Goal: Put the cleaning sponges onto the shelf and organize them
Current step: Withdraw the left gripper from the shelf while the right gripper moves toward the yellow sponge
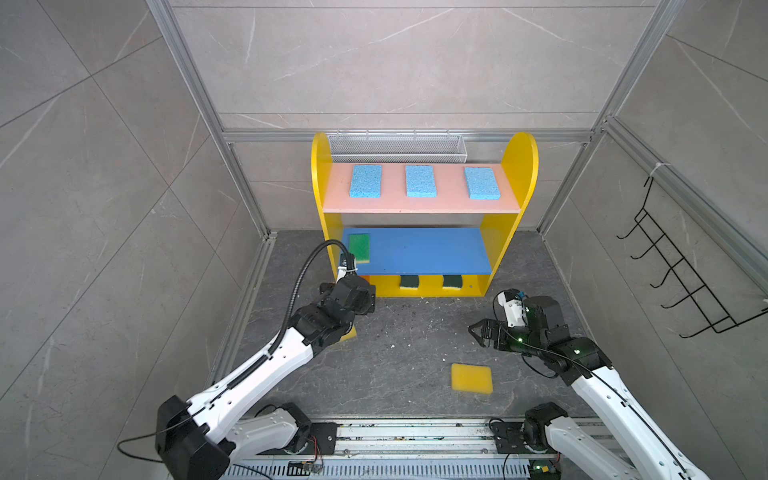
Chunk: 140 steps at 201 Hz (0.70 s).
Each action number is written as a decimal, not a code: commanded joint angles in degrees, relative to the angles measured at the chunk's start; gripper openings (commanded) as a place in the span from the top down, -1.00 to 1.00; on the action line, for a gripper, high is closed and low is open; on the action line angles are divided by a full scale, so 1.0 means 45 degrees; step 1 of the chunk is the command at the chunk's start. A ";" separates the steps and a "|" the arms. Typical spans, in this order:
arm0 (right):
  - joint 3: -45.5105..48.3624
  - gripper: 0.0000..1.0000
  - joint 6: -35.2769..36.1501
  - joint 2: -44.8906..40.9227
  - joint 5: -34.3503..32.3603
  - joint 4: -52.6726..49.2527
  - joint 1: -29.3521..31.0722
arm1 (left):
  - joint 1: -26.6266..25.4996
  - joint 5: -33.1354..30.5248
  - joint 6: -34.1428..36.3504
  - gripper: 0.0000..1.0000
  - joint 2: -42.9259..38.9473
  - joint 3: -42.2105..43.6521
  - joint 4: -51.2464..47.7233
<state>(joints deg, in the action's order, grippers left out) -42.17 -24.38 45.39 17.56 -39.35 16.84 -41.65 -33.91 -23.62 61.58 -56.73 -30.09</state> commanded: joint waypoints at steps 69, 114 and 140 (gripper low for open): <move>0.0613 -0.91 -0.0469 -0.1376 -0.0161 -0.1487 -0.0015 | -0.0031 -0.0680 -0.4351 -0.80 -0.2089 0.1261 -0.5490; 0.0967 -0.88 -0.1047 -0.1553 -0.0052 -0.1920 -0.0007 | -0.0030 0.0343 -0.4523 -0.79 -0.2362 0.2131 -0.4324; 0.1252 -0.86 -0.1758 -0.1288 0.0066 -0.2382 0.0001 | -0.0041 0.0599 -0.4527 -0.78 -0.2050 0.2179 -0.4227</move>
<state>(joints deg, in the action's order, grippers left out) -38.11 -28.67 38.96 17.26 -46.39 16.84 -41.65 -32.77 -42.26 51.79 -46.57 -50.89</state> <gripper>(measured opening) 0.936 0.894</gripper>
